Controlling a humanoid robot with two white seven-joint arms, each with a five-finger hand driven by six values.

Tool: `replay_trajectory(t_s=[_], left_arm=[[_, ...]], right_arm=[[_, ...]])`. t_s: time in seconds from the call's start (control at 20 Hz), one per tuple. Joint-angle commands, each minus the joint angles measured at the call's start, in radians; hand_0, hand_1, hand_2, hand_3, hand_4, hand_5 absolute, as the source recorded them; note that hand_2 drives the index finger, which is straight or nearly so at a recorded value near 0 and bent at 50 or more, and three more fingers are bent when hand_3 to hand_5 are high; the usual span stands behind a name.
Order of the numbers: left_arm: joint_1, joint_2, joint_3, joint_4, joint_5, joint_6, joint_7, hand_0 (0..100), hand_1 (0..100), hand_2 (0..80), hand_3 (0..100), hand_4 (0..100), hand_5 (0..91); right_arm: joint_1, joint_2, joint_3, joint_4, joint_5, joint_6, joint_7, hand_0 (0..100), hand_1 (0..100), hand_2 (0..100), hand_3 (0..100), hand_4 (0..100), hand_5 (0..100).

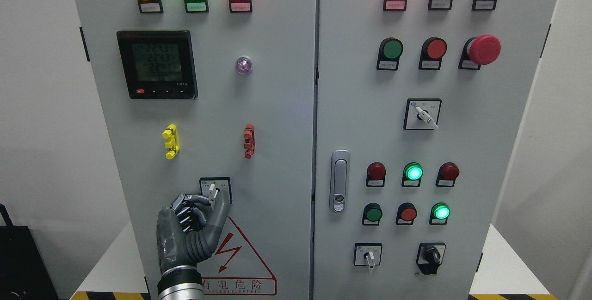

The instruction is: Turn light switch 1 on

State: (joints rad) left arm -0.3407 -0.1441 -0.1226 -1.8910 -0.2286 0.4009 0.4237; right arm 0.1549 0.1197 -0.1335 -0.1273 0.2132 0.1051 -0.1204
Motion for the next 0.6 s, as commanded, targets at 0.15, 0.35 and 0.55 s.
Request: replay_trajectory(t_s=[0.15, 0.35, 0.55], left_arm=[[-0.001, 0.000, -0.002, 0.001, -0.002, 0.004, 0.001, 17, 62, 58.1, 100, 97, 87.3], [-0.004, 0.000, -0.002, 0.001, -0.002, 0.006, 0.001, 17, 61, 58.2, 100, 97, 87.3], [-0.004, 0.000, -0.002, 0.001, -0.002, 0.006, 0.001, 17, 61, 58.3, 100, 98, 87.3]], right_arm=[[0.000, 0.000, 0.000, 0.000, 0.000, -0.001, -0.001, 5, 0, 0, 0, 0, 0], [0.000, 0.000, 0.000, 0.000, 0.000, -0.001, -0.001, 5, 0, 0, 0, 0, 0], [0.000, 0.000, 0.000, 0.000, 0.000, -0.001, 0.001, 5, 0, 0, 0, 0, 0]])
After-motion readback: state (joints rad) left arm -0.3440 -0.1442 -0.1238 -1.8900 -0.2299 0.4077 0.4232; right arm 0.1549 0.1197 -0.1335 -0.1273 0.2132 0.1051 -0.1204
